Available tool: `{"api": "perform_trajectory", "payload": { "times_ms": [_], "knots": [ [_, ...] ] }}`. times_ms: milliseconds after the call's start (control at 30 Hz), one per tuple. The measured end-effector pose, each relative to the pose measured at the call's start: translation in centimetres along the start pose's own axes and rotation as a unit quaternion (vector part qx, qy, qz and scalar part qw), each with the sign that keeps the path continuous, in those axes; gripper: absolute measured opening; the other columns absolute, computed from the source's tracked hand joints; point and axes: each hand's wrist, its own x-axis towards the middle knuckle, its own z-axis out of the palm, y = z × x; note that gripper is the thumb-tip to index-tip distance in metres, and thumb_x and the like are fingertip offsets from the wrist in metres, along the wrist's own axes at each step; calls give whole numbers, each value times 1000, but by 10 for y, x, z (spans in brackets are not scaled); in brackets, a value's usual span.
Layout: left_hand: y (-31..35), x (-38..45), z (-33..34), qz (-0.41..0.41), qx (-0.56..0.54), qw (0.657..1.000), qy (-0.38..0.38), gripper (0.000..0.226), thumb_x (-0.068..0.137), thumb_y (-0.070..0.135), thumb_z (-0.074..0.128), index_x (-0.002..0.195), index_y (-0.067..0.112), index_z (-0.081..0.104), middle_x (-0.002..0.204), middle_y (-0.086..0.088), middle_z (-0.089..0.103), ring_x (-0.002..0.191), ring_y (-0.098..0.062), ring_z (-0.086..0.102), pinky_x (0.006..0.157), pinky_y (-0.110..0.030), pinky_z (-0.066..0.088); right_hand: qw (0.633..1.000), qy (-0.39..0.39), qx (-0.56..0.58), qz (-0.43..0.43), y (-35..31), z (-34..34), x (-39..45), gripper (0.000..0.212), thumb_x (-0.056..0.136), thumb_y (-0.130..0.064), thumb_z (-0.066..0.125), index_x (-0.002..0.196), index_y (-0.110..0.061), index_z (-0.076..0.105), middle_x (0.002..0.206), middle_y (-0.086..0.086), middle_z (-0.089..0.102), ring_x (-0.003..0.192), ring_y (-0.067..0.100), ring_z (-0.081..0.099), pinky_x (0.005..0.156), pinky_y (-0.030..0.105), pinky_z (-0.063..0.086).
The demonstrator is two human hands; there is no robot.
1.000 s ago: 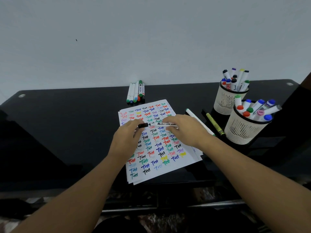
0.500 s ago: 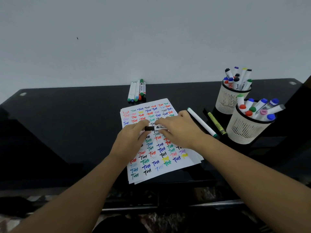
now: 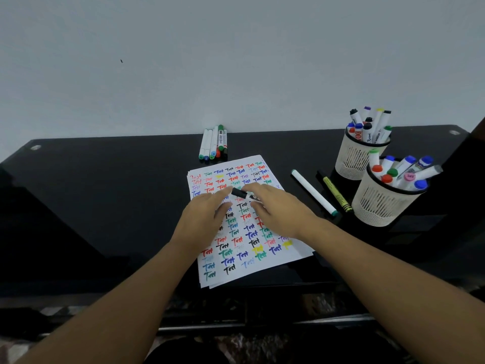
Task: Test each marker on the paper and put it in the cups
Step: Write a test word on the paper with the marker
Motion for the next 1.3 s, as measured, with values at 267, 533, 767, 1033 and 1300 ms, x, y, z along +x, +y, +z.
{"api": "perform_trajectory", "payload": {
  "times_ms": [267,533,767,1033,1300],
  "knots": [
    [-1,-2,1,79,21,996,36,45,102,22,59,146,16,53,98,-2,72,89,-19,60,83,-35,49,1000,-4,30,-6,-5,-2,0,60,112,-32,36,160,-53,8,118,-2,61,89,17,59,75,39,52],
    [-7,2,4,28,33,999,22,56,95,56,58,133,16,67,135,-4,66,126,-20,59,107,-45,48,996,58,73,15,-3,-14,1,54,107,-25,37,151,-54,29,69,3,59,53,18,51,50,41,45],
    [-6,4,5,-1,49,999,2,60,92,63,57,134,20,66,139,1,62,131,-16,51,111,-42,42,990,82,111,27,-2,-18,-4,57,100,-21,46,148,-48,31,61,2,57,47,21,51,46,46,46],
    [-4,5,3,-21,74,994,-71,83,85,84,40,150,33,47,162,3,37,152,-18,26,124,-46,20,962,52,248,99,-2,-22,-5,39,107,-17,41,128,-44,61,105,4,70,92,20,70,84,52,60],
    [-9,13,8,-55,129,978,-152,96,79,97,17,160,45,12,171,5,1,157,-17,-6,127,-43,-2,910,122,368,146,7,-31,-4,25,99,-25,71,115,-25,51,92,0,70,82,17,75,84,51,63]
  ]
}}
